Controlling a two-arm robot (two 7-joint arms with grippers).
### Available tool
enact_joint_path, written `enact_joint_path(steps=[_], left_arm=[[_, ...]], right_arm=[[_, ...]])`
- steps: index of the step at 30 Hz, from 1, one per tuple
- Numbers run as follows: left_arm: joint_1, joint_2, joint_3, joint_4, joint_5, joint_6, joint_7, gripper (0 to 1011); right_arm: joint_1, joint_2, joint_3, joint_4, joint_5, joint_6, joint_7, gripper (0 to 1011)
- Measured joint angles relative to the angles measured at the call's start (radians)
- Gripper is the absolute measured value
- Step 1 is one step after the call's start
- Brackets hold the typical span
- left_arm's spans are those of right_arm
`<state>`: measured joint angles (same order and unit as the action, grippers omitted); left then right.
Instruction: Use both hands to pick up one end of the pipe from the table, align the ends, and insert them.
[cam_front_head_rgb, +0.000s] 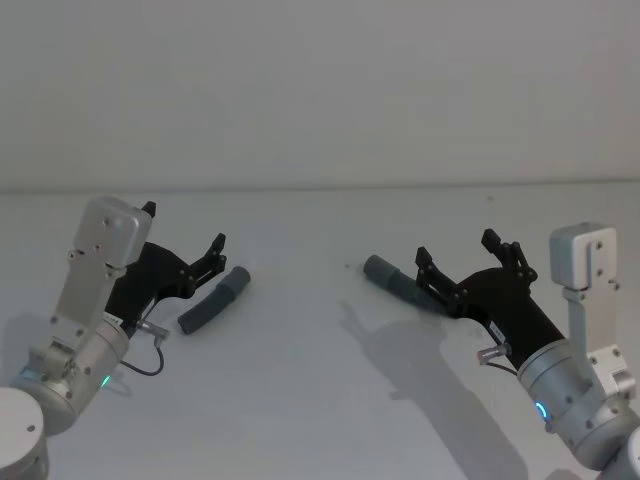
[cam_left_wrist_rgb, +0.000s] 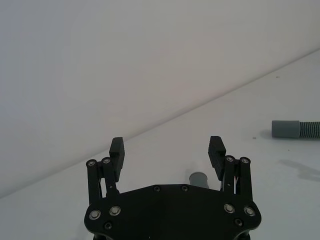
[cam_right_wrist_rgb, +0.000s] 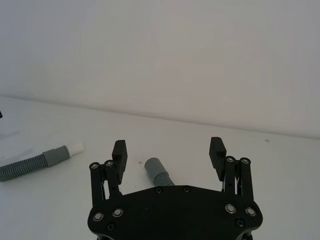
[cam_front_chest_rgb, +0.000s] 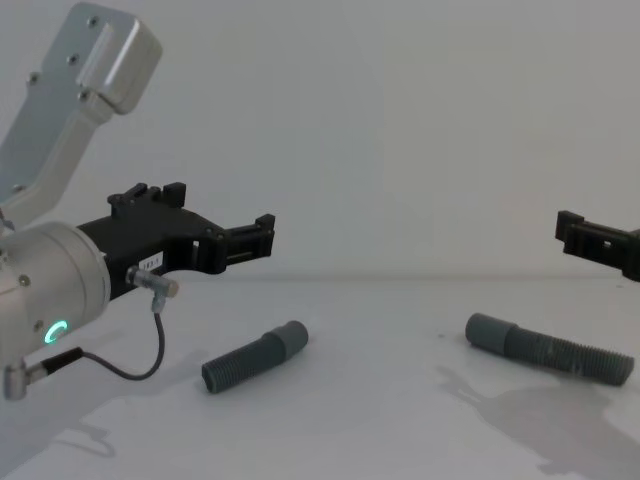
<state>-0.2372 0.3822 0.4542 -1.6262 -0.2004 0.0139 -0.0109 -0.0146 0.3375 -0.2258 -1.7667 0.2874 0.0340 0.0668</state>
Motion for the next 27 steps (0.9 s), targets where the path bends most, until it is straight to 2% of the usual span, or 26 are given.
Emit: enact_joint_path(steps=[16,21,27], left_arm=[[0.000,-0.001,0.000,0.000,0.000,0.001,0.000,1001],[-0.001,-0.003,0.000,-0.007,0.001,0.020,0.003,1001],[-0.022,-0.018,-0.003,-0.044,-0.008,0.130,0.007,1001]], right_arm=[[0.000,0.000,0.000,0.000,0.000,0.000,0.000,1000],[0.000,0.000,0.000,0.000,0.000,0.000,0.000,1000],[0.000,0.000,0.000,0.000,0.000,0.000,0.000,1000]])
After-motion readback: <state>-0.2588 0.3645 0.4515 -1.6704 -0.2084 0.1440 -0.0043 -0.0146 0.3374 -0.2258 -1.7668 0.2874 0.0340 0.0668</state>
